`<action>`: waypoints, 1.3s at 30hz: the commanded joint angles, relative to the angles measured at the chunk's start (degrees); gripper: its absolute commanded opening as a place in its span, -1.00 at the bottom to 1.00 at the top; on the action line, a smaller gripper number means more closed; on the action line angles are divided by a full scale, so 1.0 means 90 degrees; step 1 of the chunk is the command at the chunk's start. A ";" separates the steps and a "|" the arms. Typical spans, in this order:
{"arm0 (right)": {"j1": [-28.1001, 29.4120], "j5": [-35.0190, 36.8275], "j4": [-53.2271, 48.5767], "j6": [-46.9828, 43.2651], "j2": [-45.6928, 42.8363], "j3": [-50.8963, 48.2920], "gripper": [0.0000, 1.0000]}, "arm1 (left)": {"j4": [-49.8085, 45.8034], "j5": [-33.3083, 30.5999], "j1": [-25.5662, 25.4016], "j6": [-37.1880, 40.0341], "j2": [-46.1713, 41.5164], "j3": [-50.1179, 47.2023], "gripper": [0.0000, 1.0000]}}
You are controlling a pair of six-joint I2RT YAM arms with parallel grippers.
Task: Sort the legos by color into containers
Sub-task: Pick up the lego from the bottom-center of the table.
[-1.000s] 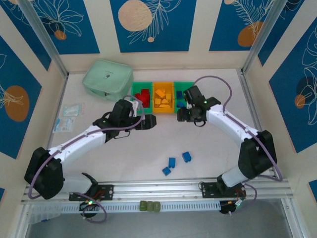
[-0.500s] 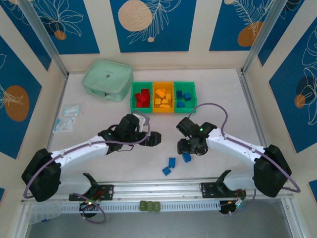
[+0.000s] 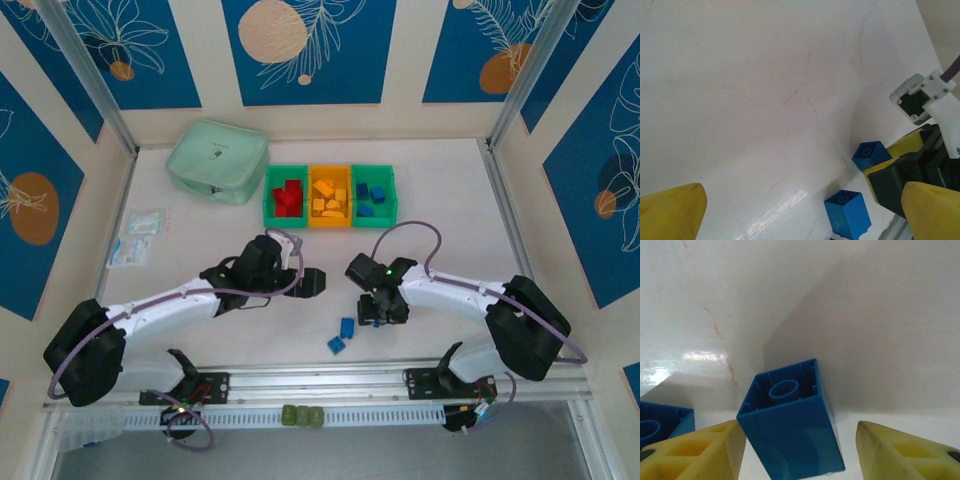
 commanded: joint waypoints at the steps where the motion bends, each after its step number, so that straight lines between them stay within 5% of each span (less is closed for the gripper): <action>1: -0.0081 -0.0058 0.0191 0.0003 0.0051 0.0041 0.15 | 0.0208 -0.0088 -0.0062 -0.0057 -0.0012 -0.0040 0.99; 14: -0.0357 -0.0039 0.0142 -0.0235 -0.0159 0.0193 -0.28 | 0.0306 0.0039 -0.0055 -0.0102 0.0310 0.0222 0.99; 27: -0.1626 -0.0178 -0.0006 -0.1055 -0.0649 0.1239 -0.29 | 0.0119 -0.0019 -0.0047 0.0122 0.0486 0.0825 0.99; 39: -0.2407 0.0145 0.0575 -0.2042 0.0906 0.3309 -0.27 | -0.0233 -0.0054 0.0183 0.0304 0.0722 0.1753 0.99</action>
